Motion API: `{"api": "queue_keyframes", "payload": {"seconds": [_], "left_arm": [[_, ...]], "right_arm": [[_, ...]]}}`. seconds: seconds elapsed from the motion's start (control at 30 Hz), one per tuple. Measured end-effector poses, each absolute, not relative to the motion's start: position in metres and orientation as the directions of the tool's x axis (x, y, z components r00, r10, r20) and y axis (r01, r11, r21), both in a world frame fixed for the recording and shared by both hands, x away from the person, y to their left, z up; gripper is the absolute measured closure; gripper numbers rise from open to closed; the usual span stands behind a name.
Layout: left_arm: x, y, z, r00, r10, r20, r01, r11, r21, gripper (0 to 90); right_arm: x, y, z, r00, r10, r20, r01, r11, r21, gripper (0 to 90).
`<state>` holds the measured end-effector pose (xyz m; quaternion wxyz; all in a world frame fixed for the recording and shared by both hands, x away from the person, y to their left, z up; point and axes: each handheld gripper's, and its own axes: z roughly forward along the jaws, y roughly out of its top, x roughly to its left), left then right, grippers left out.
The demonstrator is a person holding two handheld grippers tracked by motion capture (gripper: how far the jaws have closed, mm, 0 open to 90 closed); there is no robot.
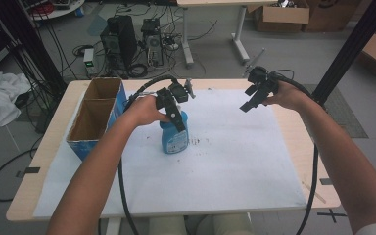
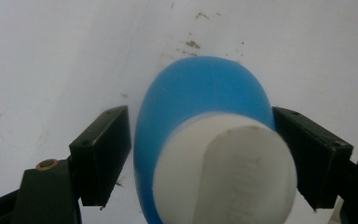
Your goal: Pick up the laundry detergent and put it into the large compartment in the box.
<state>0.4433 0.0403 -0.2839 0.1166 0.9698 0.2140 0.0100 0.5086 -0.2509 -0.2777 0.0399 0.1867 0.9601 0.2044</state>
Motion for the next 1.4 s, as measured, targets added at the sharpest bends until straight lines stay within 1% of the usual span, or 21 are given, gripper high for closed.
{"api": "queue_keyframes", "payload": {"seconds": [0.17,0.63,1.4], "left_arm": [[0.4428,0.0402,-0.283,0.909,0.416,-0.03,0.411,-0.881,0.235,25.5],[0.4424,0.0416,-0.2806,0.906,0.422,-0.032,0.417,-0.875,0.246,28.5],[0.4425,0.0441,-0.2782,0.904,0.425,-0.035,0.418,-0.868,0.267,37.0]], "right_arm": [[0.5085,-0.251,-0.2772,-0.928,0.372,-0.001,0.339,0.846,0.411,17.2],[0.5074,-0.2508,-0.2764,-0.928,0.373,0.002,0.34,0.844,0.414,17.4],[0.5075,-0.2499,-0.2767,-0.929,0.371,0.003,0.339,0.845,0.414,17.5]]}}
